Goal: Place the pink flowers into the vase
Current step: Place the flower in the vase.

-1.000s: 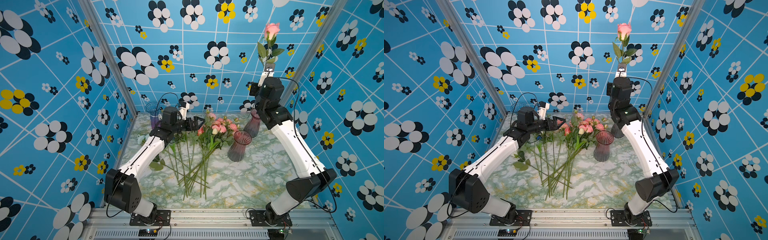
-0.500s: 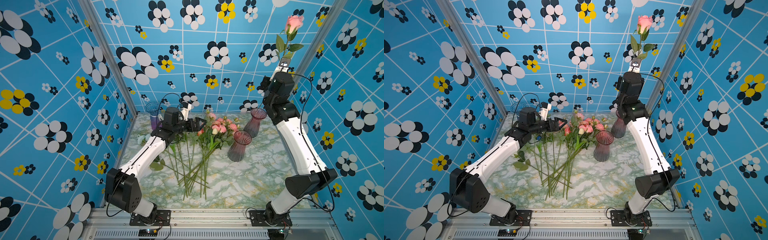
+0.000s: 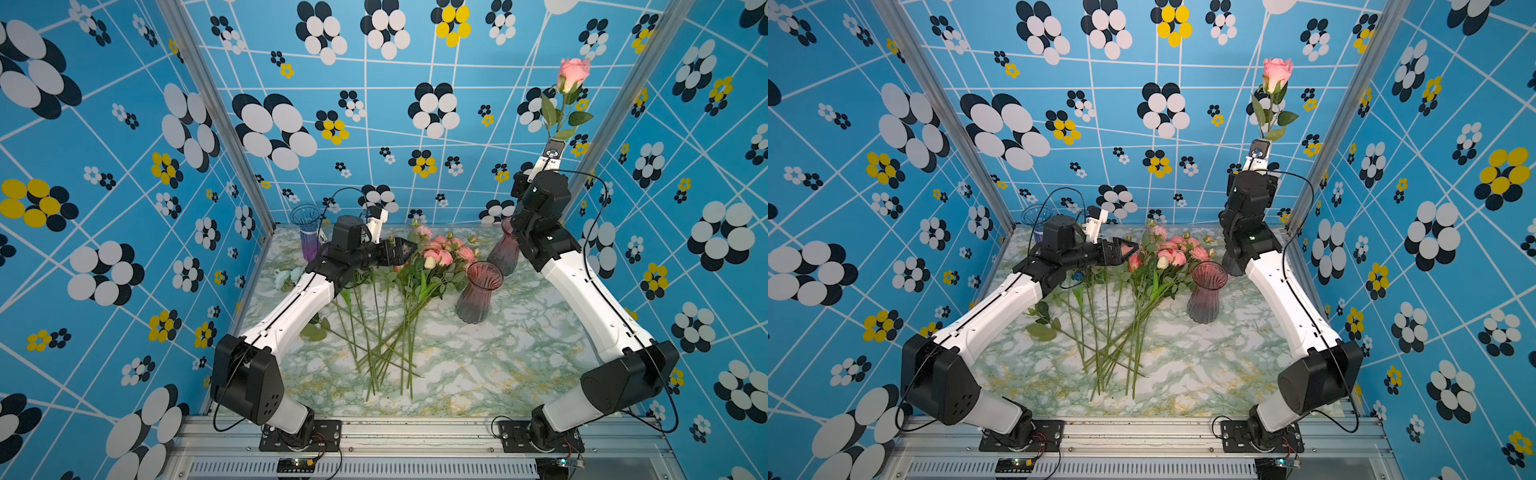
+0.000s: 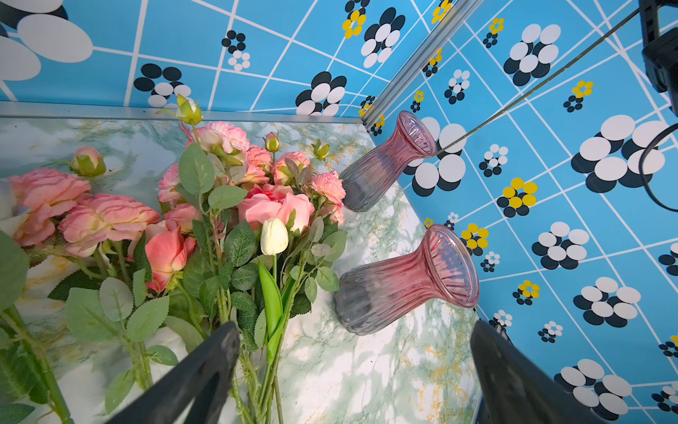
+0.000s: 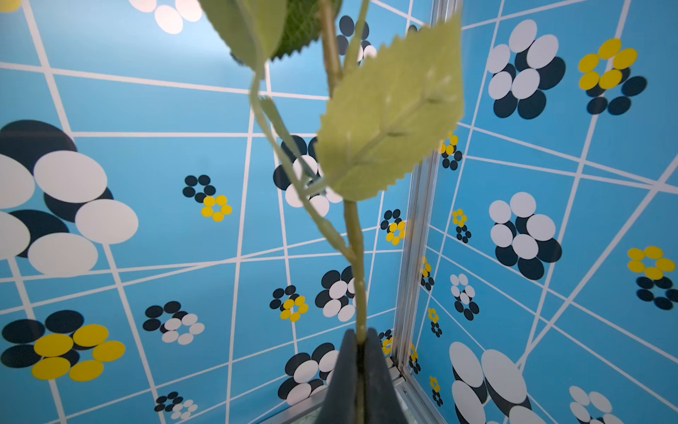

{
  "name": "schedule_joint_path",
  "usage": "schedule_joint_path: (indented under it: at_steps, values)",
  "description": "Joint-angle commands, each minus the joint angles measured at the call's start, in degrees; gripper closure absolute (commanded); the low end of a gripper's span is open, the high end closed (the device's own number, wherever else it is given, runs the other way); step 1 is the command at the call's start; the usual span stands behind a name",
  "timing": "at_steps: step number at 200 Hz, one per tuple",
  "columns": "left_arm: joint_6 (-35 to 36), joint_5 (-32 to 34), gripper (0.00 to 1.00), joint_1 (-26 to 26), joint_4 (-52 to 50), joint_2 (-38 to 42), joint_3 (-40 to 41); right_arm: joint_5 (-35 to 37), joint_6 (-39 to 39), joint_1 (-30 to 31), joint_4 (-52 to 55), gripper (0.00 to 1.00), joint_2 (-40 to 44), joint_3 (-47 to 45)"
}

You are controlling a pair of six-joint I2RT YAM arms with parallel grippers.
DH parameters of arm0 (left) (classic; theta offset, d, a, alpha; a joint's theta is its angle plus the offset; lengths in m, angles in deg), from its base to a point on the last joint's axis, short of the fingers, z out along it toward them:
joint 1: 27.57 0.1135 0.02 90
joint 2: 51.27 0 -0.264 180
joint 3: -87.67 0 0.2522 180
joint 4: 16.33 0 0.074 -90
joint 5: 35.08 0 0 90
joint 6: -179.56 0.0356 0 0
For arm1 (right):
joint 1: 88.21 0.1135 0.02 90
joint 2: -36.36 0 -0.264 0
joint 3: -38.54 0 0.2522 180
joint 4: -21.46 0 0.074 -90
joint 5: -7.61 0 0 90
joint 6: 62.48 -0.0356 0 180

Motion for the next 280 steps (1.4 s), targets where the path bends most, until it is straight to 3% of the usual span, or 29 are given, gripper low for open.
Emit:
schedule_joint_path:
  at_steps: [1, 37, 132, 280]
  values:
    - [1.51, -1.03, 0.01, -0.45, 0.53, -0.95, -1.64, 1.64, 2.32, 0.96, -11.31, 1.0, 2.85, -1.96]
    - [1.88, -1.25, 0.0, -0.46, 0.67, -0.87, -1.48, 1.18, 9.13, 2.98, -18.69, 1.0, 1.07, -4.23]
    - [2.26, -2.57, 0.01, -0.46, 1.11, -0.6, -0.69, 2.79, 18.98, 5.14, -23.62, 1.0, -1.98, -6.1]
    - [1.7, -3.66, 0.0, -1.08, 2.07, -2.18, -1.11, 3.94, 15.03, 3.3, -22.77, 1.0, 0.55, -15.11]
